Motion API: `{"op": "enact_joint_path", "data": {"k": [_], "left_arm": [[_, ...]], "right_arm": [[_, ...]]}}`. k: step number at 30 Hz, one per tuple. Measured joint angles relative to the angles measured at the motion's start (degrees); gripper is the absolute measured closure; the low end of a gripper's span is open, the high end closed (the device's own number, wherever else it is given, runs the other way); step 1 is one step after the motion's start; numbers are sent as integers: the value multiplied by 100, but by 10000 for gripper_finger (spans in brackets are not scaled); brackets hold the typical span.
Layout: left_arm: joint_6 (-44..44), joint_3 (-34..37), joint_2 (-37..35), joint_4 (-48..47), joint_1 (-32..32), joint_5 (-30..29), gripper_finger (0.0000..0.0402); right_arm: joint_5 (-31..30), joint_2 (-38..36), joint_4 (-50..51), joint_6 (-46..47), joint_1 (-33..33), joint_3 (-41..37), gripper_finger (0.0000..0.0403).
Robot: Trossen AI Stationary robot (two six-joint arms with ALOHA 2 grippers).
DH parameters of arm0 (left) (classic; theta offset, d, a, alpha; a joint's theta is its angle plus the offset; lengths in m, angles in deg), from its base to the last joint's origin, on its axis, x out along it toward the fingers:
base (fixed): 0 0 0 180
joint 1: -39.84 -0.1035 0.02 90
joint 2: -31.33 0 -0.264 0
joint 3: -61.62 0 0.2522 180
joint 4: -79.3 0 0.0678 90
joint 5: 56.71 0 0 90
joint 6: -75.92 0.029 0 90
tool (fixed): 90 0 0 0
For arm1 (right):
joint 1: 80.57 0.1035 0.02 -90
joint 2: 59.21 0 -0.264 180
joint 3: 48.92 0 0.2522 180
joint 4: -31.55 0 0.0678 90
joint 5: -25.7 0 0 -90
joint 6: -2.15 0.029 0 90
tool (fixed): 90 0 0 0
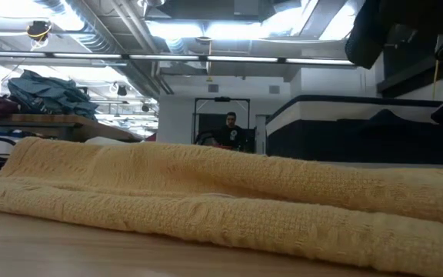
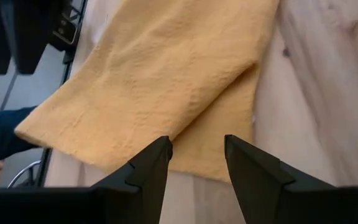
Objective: Fold towel
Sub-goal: Fold the yellow towel
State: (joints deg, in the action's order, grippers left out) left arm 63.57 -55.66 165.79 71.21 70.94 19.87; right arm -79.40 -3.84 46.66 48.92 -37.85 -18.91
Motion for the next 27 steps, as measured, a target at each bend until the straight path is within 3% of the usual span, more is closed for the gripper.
{"op": "enact_joint_path", "data": {"k": [7, 13, 19, 27], "left_arm": [[-612, -84, 0, -305, 8, 21, 221], [-873, -84, 0, -337, 3, 180, 209], [-598, -131, 0, -386, 104, 299, 209], [-240, -149, -8, -657, 165, 76, 212]], "right_arm": [[326, 2, 1, 10, 0, 0, 232], [459, 128, -11, -10, 0, 0, 193], [778, 410, -155, 32, 0, 44, 155], [701, 1033, -153, 115, 0, 210, 148]]}}
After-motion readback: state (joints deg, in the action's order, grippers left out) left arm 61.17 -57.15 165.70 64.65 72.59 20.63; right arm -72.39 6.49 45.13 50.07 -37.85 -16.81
